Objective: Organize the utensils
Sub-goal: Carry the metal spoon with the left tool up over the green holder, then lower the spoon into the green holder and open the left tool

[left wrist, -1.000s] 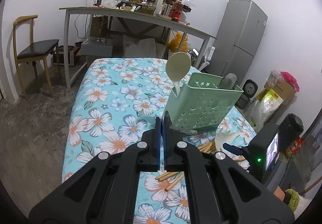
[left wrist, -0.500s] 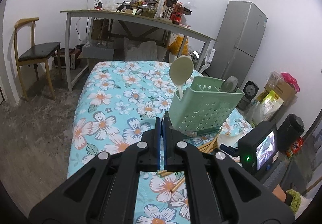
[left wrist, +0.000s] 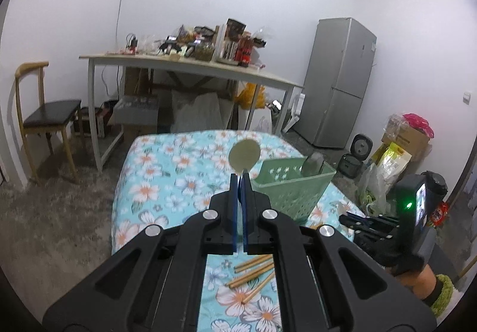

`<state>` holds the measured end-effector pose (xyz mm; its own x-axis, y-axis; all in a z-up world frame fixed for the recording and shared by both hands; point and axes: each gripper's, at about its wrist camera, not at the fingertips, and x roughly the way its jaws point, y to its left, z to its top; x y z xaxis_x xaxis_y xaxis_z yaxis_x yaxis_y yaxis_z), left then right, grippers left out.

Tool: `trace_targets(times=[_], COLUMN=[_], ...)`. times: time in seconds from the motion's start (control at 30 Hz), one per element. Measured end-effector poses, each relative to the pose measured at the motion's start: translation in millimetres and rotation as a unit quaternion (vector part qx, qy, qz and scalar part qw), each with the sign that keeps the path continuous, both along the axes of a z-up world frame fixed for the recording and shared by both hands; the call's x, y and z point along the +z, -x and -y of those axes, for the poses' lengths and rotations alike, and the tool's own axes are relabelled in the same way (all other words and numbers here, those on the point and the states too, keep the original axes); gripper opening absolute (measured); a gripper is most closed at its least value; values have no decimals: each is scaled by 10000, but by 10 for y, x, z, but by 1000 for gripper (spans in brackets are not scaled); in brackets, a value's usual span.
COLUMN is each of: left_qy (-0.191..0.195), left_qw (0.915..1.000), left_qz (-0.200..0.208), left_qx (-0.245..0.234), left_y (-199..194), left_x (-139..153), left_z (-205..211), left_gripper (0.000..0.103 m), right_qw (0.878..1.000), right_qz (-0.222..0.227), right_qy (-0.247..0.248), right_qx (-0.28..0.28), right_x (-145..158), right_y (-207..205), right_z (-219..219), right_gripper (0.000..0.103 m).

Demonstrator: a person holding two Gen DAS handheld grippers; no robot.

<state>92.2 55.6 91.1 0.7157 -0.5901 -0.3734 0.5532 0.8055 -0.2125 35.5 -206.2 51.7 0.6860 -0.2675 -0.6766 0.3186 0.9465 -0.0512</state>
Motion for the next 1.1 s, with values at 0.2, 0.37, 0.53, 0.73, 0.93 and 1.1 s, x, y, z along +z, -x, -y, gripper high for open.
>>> trace_targets(times=[0.2,0.37,0.53,0.73,0.93,1.1], left_qy=[97,165,156,-25,-417,-733], left_qw=[9997,9990,9979,9956,9924,9900], left_qz=[159,323,532,901,1152,1205], left_qx=[-148,-257,-332,-265,-113,-58], left_y=[-9,-46,-78,-163,-299,-434], left_x=[188,350,520,737,815,707], left_z=[78,169,269,424,594,774], left_gripper=[2,2,2,2,2,2], right_qw=[9949,9876,9841,9831,9829,9826], right_qz=[498,746,822,835,823,819], right_qy=[-881,-1379,-1573,-1630,-1649,-1667], right_qx=[-8,-4,-2,-24,5,32], right_x=[275,389,375,350,327,317], right_y=[205,312,341,343,332,318], right_z=[388,620,690,743,764,760], right_gripper=[3,2,2,2,2,2])
